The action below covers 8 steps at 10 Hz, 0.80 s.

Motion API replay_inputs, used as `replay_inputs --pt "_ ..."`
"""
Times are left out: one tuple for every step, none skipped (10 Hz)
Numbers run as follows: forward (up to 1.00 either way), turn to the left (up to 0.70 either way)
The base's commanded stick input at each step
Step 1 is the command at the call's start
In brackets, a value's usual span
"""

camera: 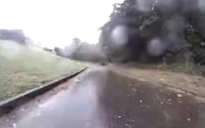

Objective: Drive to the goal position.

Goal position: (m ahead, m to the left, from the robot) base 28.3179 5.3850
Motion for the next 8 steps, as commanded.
replay_inputs --pt "1.00 0.00" --pt "1.00 0.00" --pt "1.00 -0.13" --pt "1.00 -0.35" --pt "1.00 -0.25" --pt "1.00 -0.12" --pt "1.00 -0.02" --pt "1.00 0.00"
